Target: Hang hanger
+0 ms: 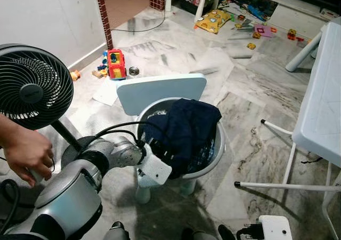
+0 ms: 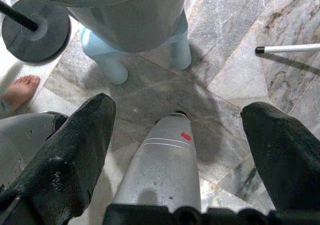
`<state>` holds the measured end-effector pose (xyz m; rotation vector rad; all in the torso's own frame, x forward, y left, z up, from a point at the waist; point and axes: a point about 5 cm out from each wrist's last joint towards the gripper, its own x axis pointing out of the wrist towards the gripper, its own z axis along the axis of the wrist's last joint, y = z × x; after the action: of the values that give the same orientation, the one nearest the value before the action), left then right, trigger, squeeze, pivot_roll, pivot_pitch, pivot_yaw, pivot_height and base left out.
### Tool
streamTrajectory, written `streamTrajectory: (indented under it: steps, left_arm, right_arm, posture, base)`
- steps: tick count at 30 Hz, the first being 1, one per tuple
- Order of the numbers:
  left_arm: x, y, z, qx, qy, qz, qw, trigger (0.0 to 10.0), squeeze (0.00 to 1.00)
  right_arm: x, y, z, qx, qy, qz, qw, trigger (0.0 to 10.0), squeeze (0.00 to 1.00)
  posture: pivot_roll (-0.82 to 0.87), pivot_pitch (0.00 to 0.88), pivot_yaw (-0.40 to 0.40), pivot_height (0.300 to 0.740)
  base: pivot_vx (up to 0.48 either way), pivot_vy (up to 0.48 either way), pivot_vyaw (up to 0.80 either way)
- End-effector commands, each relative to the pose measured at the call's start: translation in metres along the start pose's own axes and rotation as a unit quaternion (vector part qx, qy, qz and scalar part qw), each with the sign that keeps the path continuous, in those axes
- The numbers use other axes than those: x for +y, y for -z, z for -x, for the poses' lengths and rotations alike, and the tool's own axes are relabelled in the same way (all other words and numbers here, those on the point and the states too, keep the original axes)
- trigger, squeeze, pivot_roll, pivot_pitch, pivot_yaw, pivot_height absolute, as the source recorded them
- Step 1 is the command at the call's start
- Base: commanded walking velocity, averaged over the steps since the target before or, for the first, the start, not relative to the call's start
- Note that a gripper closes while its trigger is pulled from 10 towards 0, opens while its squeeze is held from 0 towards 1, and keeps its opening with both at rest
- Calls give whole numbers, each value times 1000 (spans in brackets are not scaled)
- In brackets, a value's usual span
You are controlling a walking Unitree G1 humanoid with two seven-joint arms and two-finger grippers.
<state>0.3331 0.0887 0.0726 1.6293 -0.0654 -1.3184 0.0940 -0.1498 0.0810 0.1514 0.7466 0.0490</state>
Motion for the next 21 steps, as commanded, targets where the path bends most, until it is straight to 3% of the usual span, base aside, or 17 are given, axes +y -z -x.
streamTrajectory:
  steps: [1,8,9,10,11,21]
  left_arm:
    - [11,-3,-1,-3,-20,-20,1000,10000,0]
    - [13,-6,-3,-5,-23,-29,999,10000,0]
    - [11,-7,-4,-7,-17,-28,999,4824,0]
    - [9,-7,-5,-9,-13,-27,1000,4824,0]
    - [4,-8,-6,-8,1,-34,999,0,0]
    - [-3,-11,-9,-15,15,-48,999,0,0]
  right_arm:
    - [-1,0,6,1,6,1,1000,10000,0]
    - [0,0,6,2,7,0,1000,10000,0]
    - [1,0,5,1,6,0,1000,10000,0]
    - [1,-1,5,1,5,-1,1000,10000,0]
    - [2,-1,4,0,5,-1,1000,10000,0]
    - [1,-1,4,-1,9,-3,1000,10000,0]
  posture:
    - [-137,221,-79,740]
    - [-139,227,-76,740]
    - [-143,227,-74,740]
    - [-143,227,-74,740]
    - [-147,229,-73,740]
    - [-150,229,-67,740]
  base:
    - [0,0,0]
    - [0,0,0]
    - [0,0,0]
    - [0,0,0]
    - [0,0,0]
    - [0,0,0]
